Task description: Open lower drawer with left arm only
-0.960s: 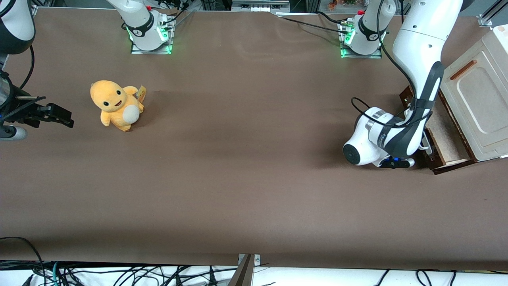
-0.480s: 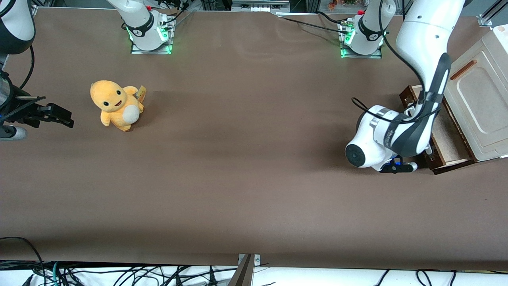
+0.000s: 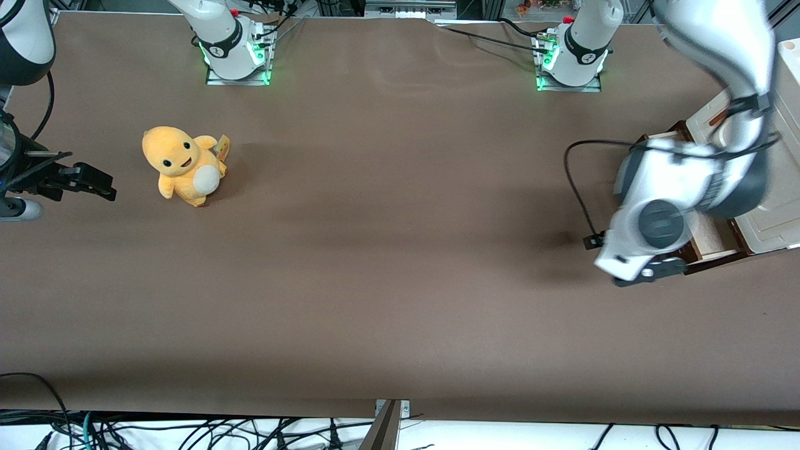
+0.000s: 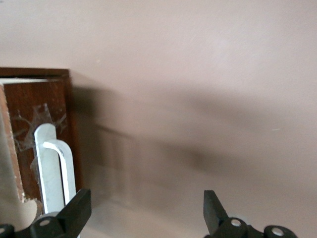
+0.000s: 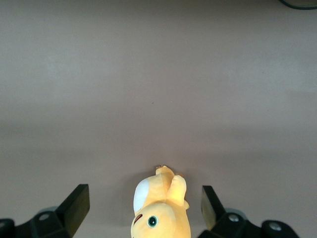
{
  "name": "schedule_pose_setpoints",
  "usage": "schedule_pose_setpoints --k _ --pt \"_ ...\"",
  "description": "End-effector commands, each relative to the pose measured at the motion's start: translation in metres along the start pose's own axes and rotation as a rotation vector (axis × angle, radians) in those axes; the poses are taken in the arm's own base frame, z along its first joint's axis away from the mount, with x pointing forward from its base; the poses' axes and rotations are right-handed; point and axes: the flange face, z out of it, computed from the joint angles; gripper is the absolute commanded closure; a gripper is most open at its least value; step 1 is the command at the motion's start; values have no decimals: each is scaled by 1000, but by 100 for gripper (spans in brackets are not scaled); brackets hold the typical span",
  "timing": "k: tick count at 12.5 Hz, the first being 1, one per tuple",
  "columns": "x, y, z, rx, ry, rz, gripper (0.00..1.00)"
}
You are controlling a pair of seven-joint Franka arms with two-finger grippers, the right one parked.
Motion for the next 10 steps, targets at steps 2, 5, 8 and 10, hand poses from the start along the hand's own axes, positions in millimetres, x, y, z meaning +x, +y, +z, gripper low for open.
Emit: schedule_pose_setpoints --k 2,5,8,10 --pt "-6 -64 -50 -206 58 247 0" --pt "-21 -97 -89 -239 113 354 0" --pt "-47 -110 -130 -252 124 366 0" --pt "-64 -114 -147 -248 108 381 0"
